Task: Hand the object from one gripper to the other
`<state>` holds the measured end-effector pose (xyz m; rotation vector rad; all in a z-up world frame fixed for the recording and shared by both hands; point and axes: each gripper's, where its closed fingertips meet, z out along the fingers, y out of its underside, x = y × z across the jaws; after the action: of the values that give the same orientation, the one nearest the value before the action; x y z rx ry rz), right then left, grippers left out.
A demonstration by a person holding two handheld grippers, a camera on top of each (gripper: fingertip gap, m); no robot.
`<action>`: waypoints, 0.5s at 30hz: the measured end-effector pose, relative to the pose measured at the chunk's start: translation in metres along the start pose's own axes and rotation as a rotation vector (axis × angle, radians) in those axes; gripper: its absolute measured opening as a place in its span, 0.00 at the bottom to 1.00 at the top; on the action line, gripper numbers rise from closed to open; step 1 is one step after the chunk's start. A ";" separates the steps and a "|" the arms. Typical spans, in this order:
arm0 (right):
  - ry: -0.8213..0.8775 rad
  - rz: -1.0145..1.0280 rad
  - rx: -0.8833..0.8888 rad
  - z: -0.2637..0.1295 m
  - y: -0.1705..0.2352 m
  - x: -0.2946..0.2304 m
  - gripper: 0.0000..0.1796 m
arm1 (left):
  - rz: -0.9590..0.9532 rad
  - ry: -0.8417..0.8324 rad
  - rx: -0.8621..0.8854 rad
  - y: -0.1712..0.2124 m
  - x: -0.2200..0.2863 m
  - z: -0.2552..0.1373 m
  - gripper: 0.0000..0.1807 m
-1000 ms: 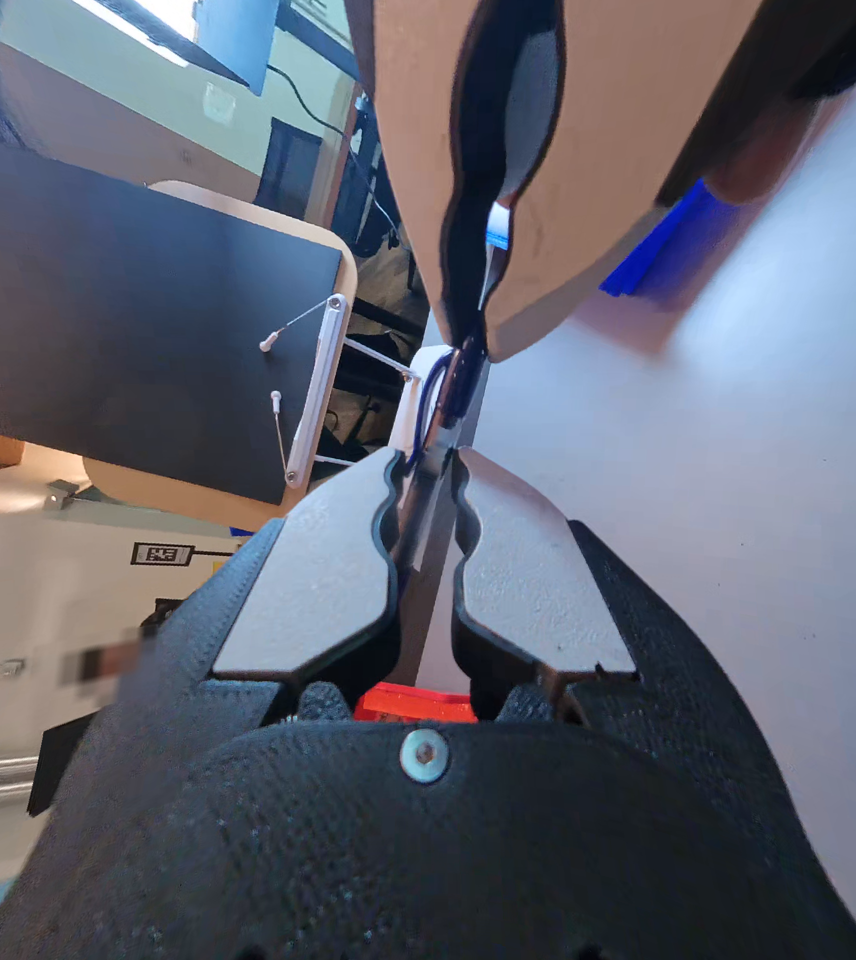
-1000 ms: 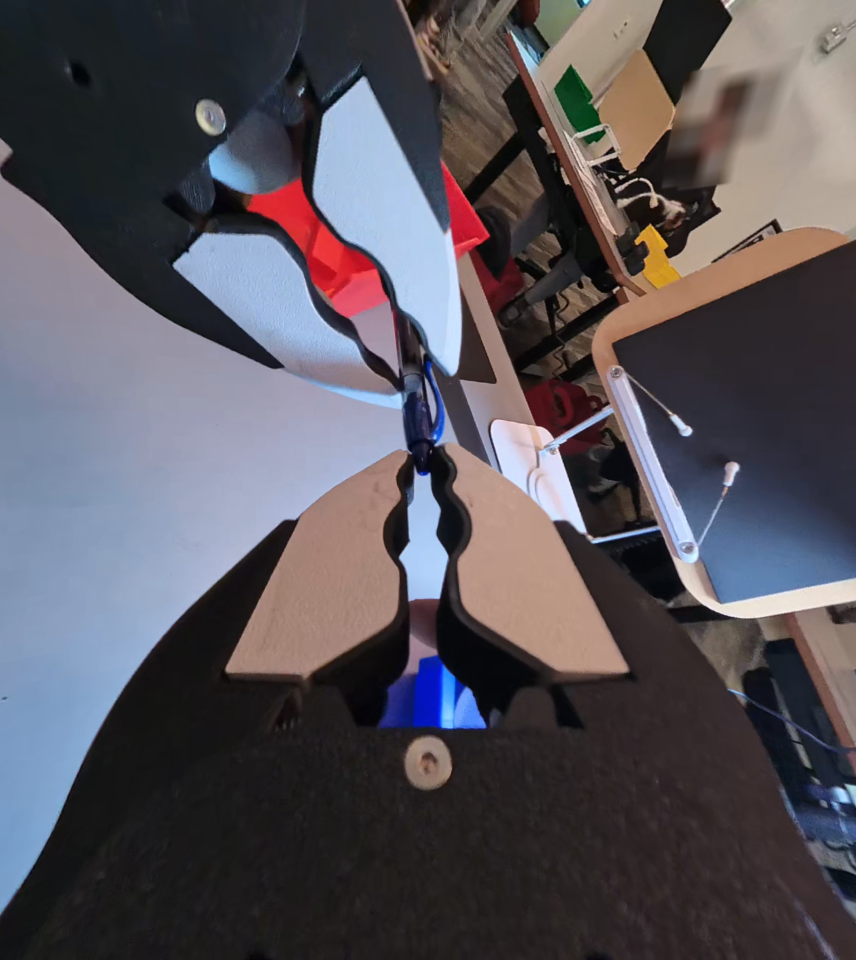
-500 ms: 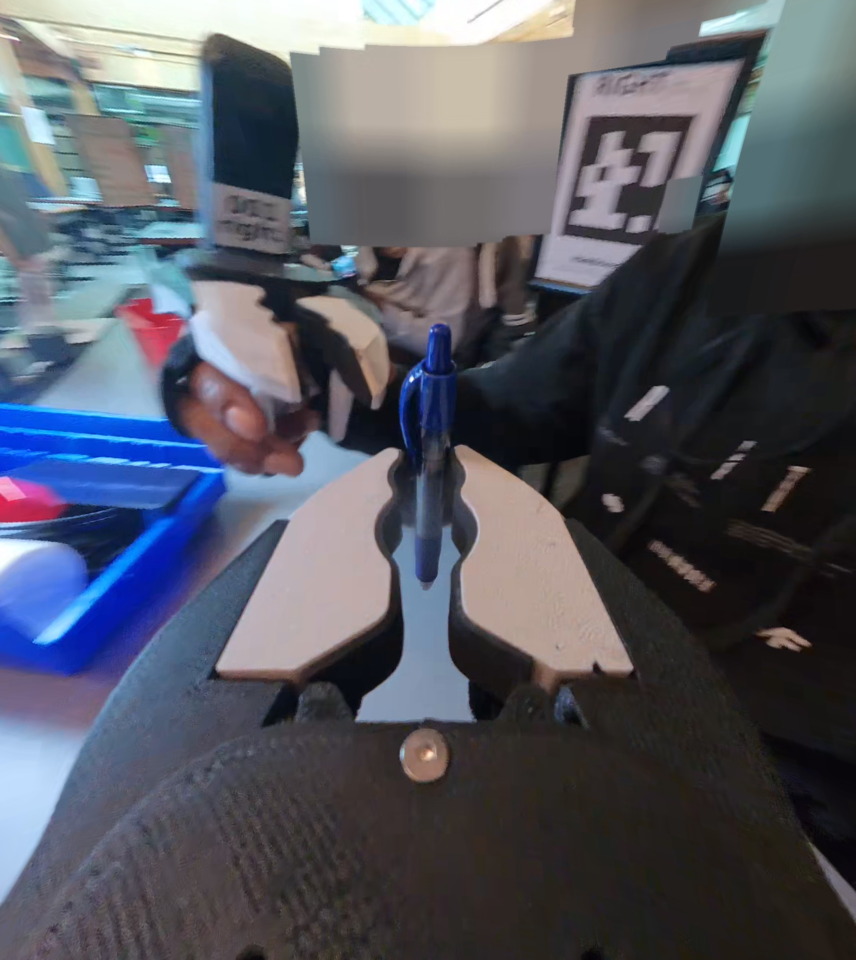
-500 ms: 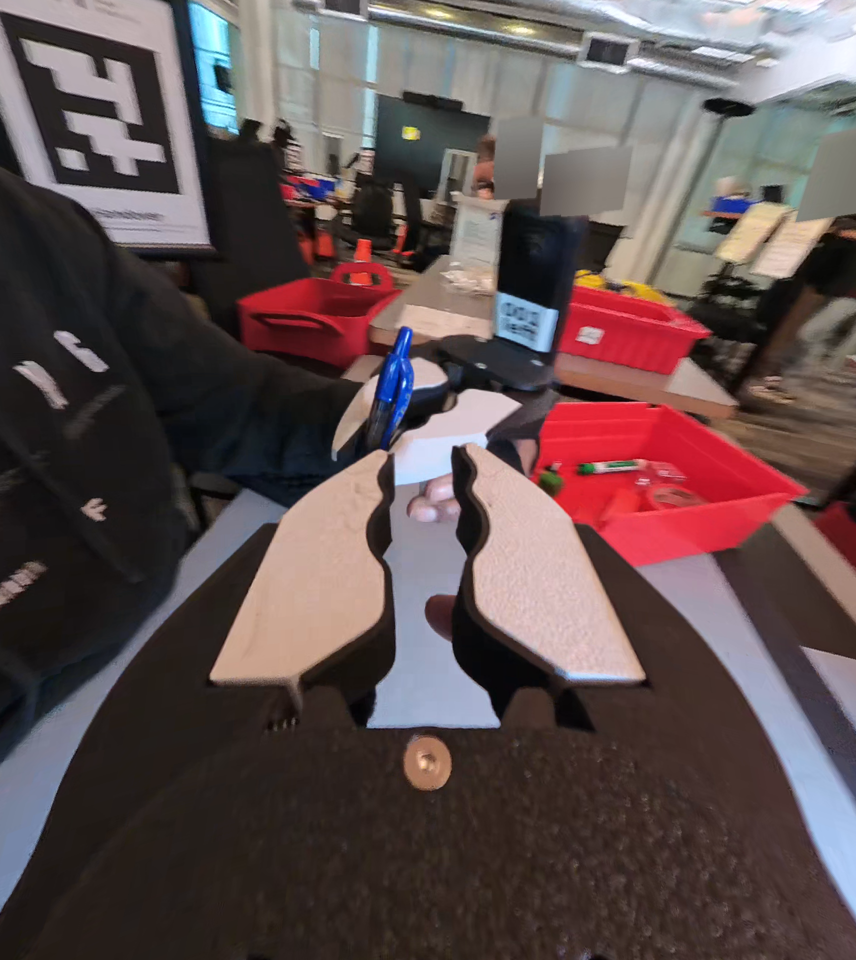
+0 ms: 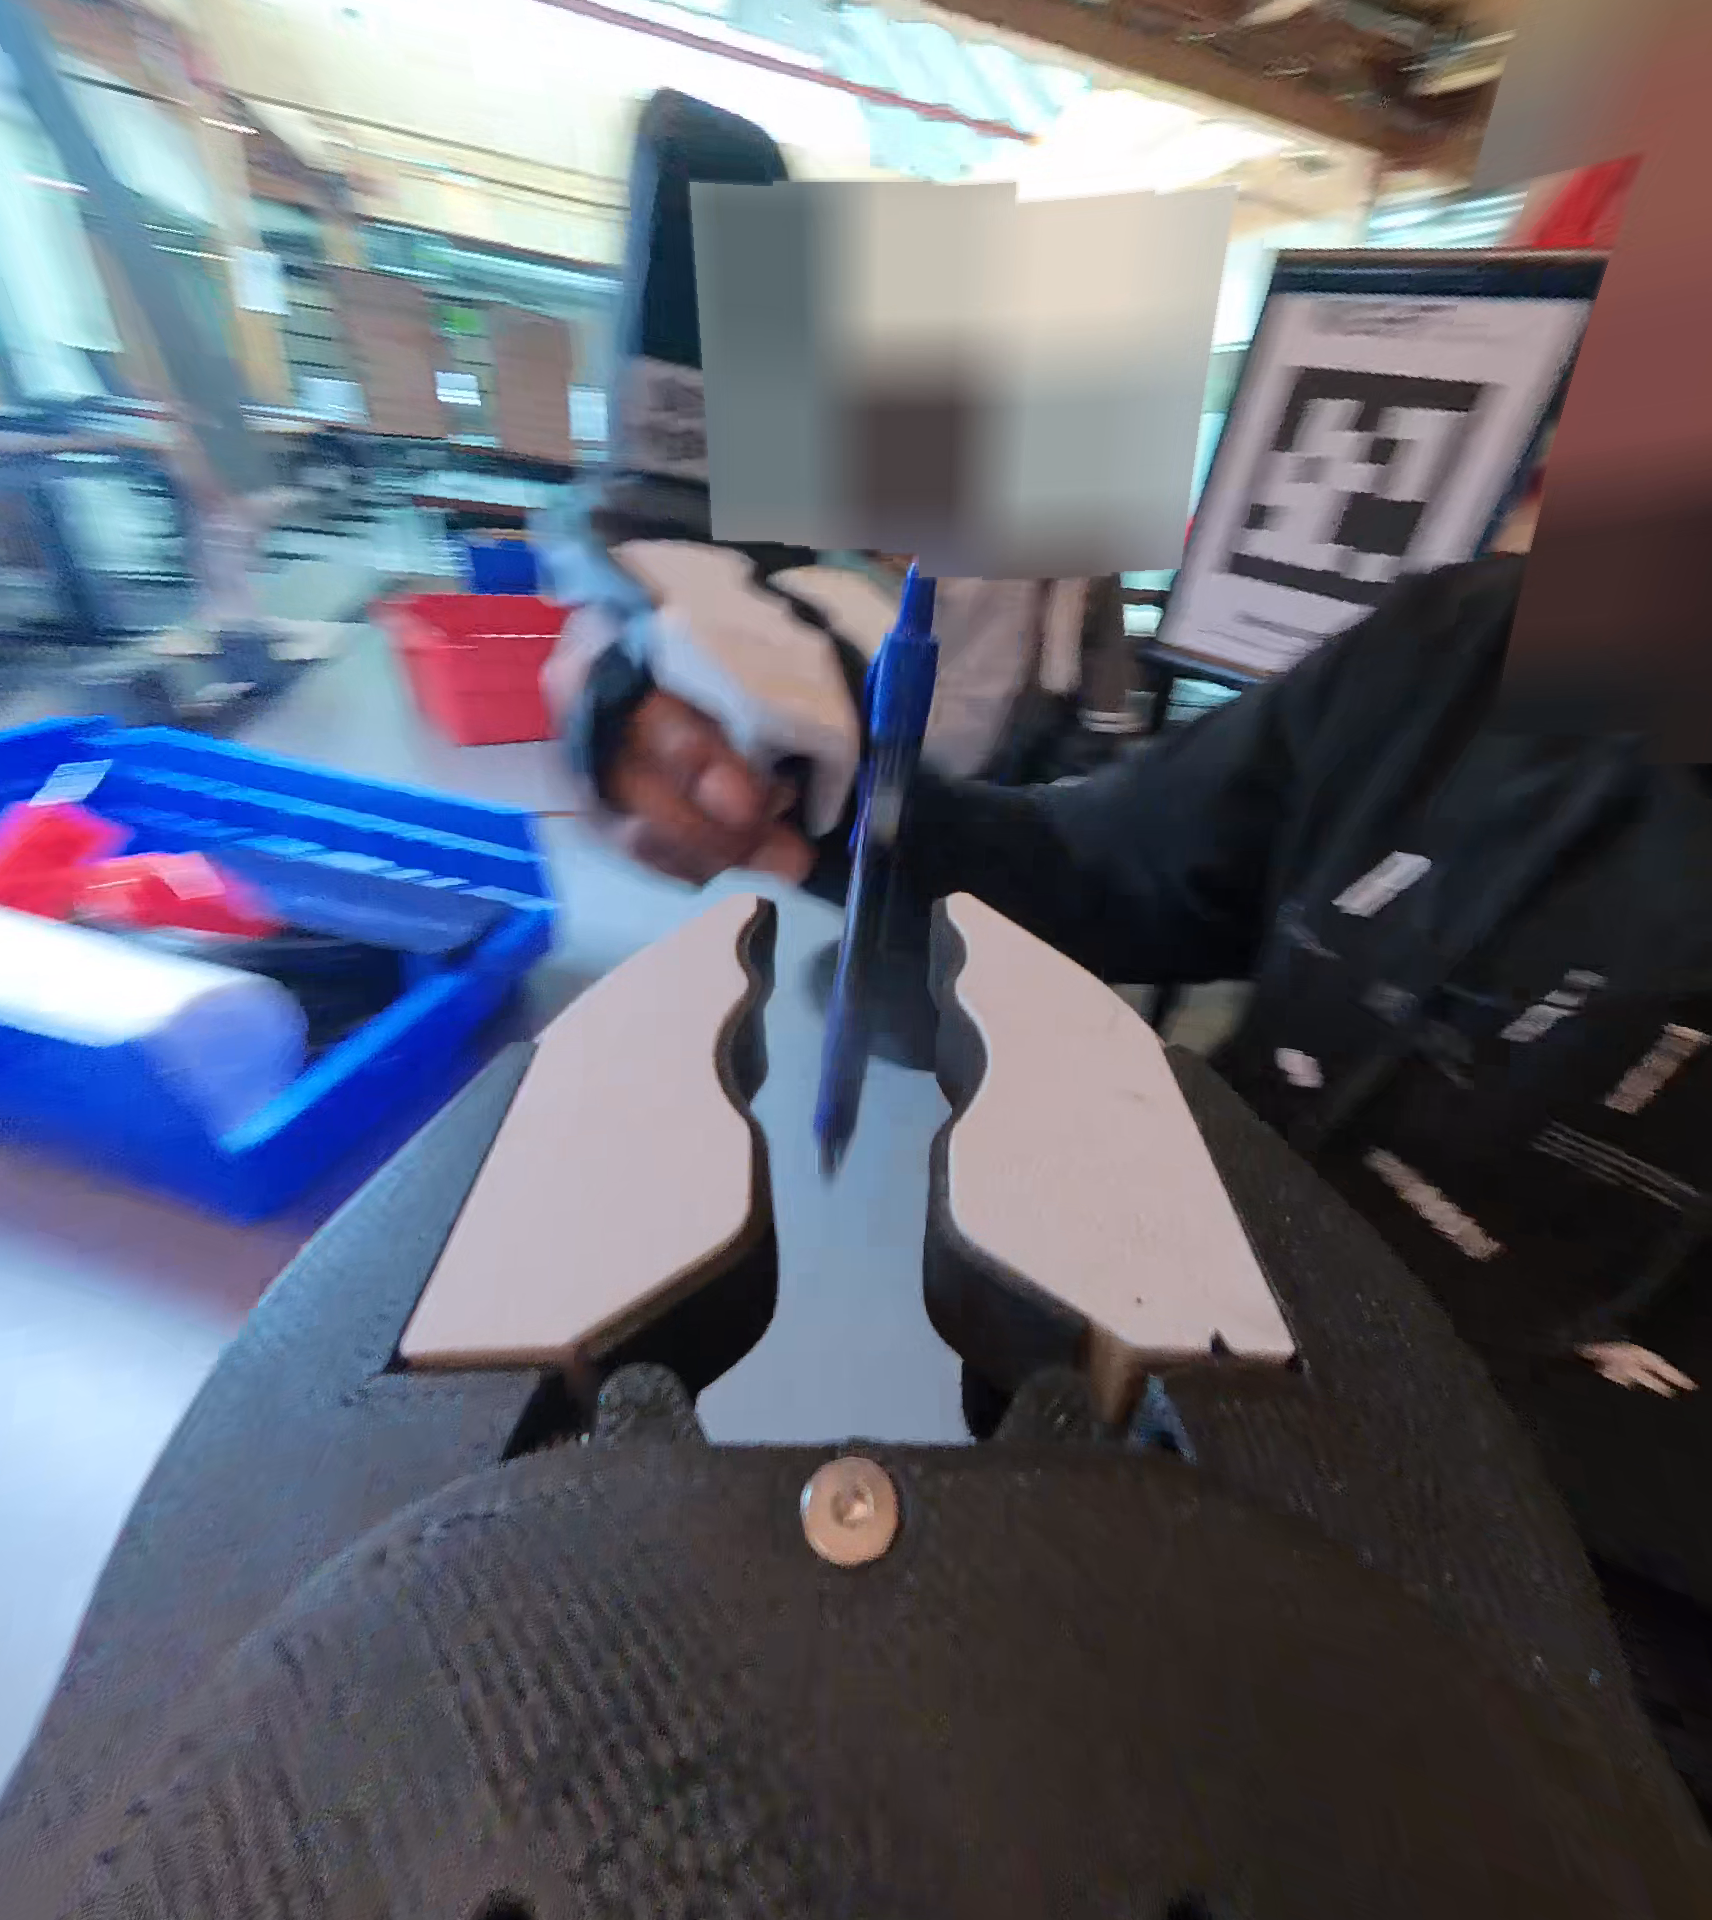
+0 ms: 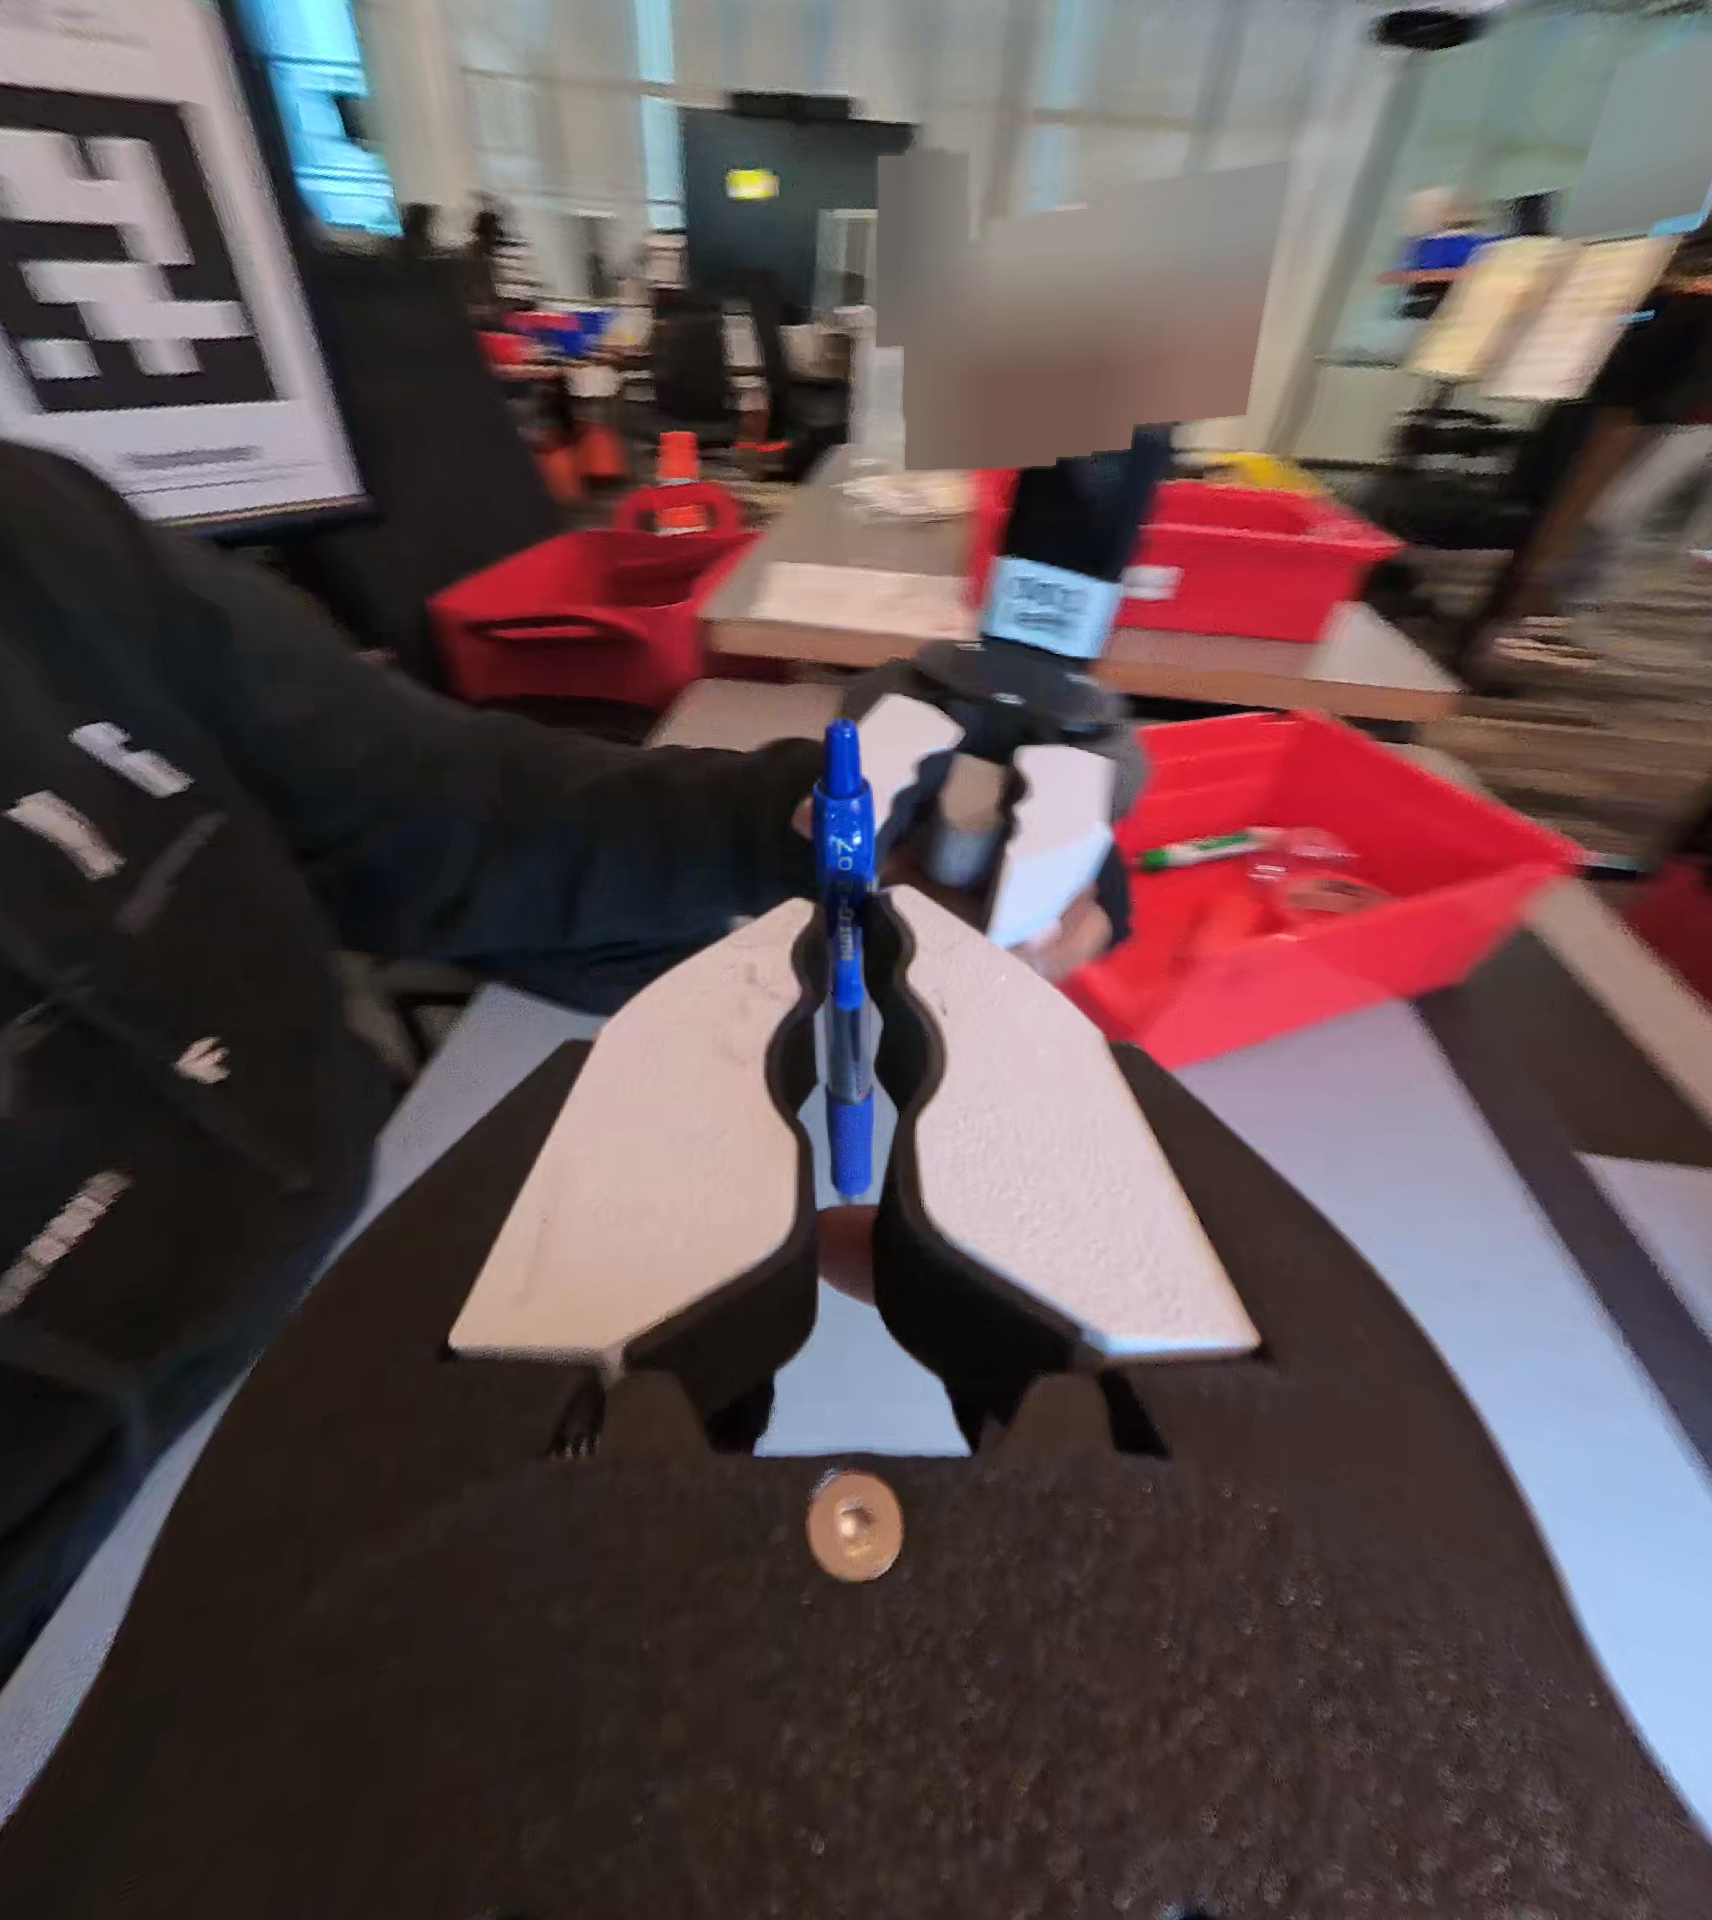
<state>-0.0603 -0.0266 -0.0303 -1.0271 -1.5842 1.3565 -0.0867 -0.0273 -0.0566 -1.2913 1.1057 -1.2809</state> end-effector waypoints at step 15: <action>0.146 0.060 0.263 -0.032 -0.038 0.027 0.03 | 0.008 -0.158 -0.040 0.013 -0.026 0.009 0.17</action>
<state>-0.0430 0.0056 0.0129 -0.9928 -1.2395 1.4512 -0.0782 -0.0029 -0.0719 -1.3920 1.0282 -1.1355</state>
